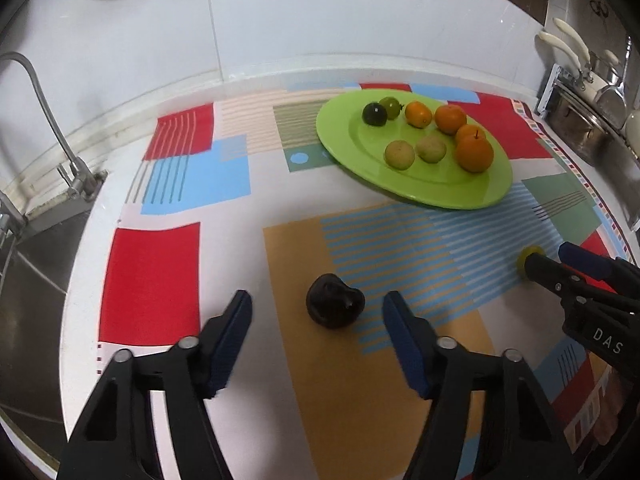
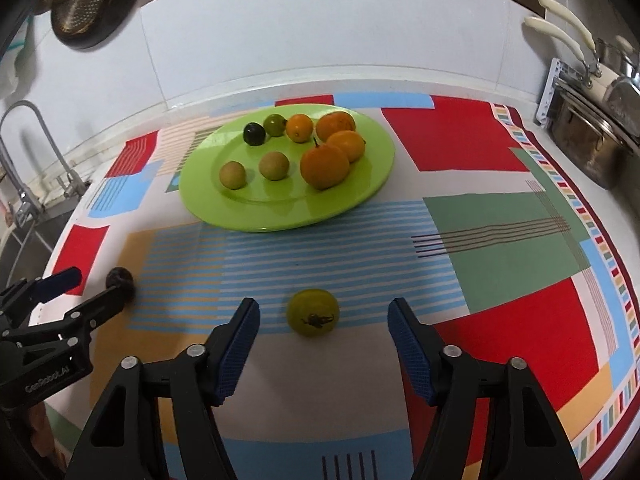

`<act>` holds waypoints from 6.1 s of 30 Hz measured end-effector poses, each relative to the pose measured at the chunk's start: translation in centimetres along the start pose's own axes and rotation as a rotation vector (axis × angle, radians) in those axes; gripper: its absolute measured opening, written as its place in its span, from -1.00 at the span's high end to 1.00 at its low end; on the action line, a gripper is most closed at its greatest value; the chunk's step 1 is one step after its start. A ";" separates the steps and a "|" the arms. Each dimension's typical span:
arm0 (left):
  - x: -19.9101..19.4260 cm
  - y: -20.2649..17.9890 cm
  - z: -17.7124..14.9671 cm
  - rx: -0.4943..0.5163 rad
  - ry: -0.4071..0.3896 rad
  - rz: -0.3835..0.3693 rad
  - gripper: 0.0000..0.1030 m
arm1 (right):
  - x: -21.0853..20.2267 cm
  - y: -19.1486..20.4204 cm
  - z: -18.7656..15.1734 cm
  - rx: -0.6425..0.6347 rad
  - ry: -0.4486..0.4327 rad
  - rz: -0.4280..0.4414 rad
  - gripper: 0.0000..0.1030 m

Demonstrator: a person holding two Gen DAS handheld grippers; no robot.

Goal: Organize fruits

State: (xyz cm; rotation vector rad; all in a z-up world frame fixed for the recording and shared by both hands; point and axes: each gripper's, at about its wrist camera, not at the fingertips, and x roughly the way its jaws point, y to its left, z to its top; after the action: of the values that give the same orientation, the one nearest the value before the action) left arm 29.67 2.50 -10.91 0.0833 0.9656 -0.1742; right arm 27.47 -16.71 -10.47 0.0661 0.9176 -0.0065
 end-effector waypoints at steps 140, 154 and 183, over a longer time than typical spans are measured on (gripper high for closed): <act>6.6 -4.1 16.0 0.169 -0.118 -0.181 0.38 | 6.3 -0.2 14.9 -0.132 -0.100 0.140 0.40; 8.0 -4.6 15.9 0.186 -0.097 -0.189 0.31 | 7.9 -0.8 14.7 -0.100 -0.067 0.156 0.39; -9.2 -2.5 9.1 0.040 -0.337 -0.083 -0.14 | -7.5 0.2 9.5 -0.081 -0.320 0.158 0.21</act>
State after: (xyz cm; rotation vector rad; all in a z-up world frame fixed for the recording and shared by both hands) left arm 31.42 -0.32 1.87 0.0485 0.6300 -0.2754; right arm 30.46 -17.24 1.27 0.0597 0.5900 0.1623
